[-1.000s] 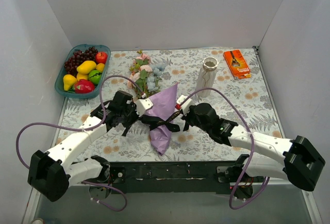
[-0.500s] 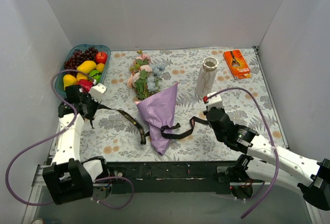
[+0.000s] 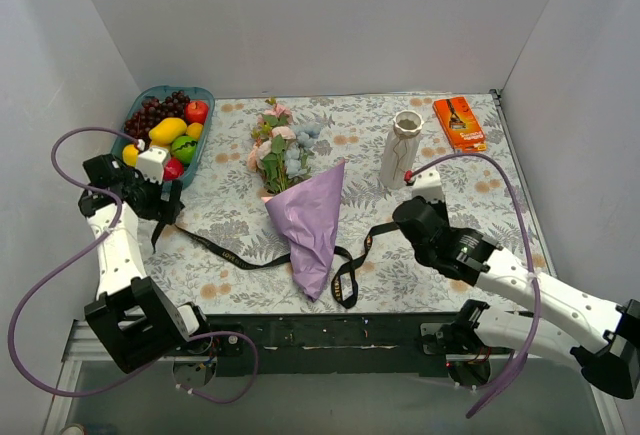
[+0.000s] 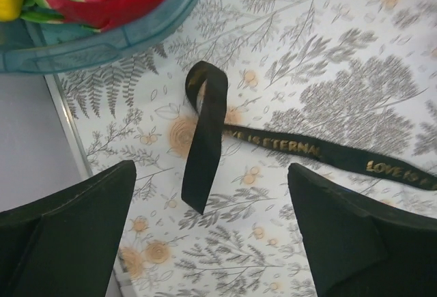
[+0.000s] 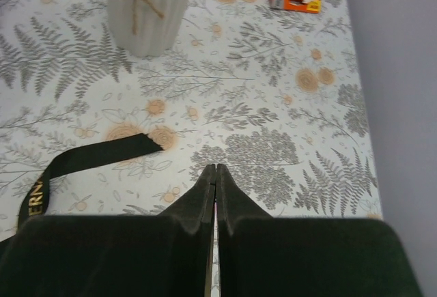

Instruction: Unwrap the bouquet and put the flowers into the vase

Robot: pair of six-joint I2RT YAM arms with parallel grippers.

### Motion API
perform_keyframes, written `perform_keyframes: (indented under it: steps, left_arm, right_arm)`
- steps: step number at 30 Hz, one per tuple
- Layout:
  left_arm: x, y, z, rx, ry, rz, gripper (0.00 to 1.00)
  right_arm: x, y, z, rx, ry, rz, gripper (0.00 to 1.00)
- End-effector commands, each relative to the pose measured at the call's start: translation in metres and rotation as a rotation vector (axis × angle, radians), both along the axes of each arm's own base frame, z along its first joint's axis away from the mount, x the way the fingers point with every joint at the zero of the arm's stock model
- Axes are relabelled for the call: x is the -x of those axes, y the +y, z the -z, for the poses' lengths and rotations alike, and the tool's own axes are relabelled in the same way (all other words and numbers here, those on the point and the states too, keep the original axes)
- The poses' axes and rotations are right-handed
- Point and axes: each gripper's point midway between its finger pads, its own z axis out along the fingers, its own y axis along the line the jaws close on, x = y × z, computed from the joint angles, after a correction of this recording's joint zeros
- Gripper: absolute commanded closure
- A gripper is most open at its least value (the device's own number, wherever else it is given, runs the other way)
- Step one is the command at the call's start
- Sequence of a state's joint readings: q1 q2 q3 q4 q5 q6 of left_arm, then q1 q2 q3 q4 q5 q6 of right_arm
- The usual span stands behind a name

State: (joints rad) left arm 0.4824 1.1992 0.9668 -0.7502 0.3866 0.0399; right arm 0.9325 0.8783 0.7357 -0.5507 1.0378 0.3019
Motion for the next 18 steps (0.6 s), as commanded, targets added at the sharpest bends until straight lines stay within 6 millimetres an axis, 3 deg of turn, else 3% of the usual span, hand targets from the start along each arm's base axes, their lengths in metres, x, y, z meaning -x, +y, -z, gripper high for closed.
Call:
perform_keyframes:
  steps: [1, 4, 5, 6, 8, 9, 11, 16, 18]
  left_arm:
    - [-0.018, -0.023, -0.061, 0.107, -0.148, 0.058, 0.02]
    - [-0.023, -0.047, -0.094, 0.238, -0.175, 0.138, 0.02]
    - [-0.021, -0.067, -0.096, 0.363, -0.141, 0.195, 0.02]
    - [-0.027, -0.073, -0.115, 0.388, -0.167, 0.23, 0.02]
    - [-0.028, -0.103, -0.116, 0.498, -0.103, 0.313, 0.02]
    - [-0.026, -0.13, -0.122, 0.548, -0.096, 0.406, 0.02]
    - [-0.03, -0.154, -0.117, 0.56, -0.098, 0.492, 0.02]
    - [-0.012, -0.241, -0.067, 0.527, 0.02, 0.709, 0.02]
    - [-0.018, -0.256, -0.057, 0.514, 0.017, 0.748, 0.02]
  right_arm:
    - [-0.018, 0.062, -0.021, -0.095, -0.023, -0.199, 0.92]
    - [-0.025, 0.087, -0.039, -0.125, -0.059, -0.268, 0.79]
    - [-0.027, 0.094, -0.04, -0.106, -0.059, -0.286, 0.77]
    - [-0.029, 0.1, -0.05, -0.11, -0.08, -0.289, 0.73]
    - [-0.027, 0.119, -0.046, -0.054, -0.069, -0.334, 0.69]
    - [-0.026, 0.126, -0.049, -0.045, -0.078, -0.337, 0.65]
    - [-0.019, 0.145, -0.037, -0.015, -0.052, -0.374, 0.53]
    - [0.0, 0.166, -0.019, -0.064, -0.007, -0.437, 0.5]
    - [0.007, 0.166, -0.019, -0.075, -0.015, -0.446, 0.49]
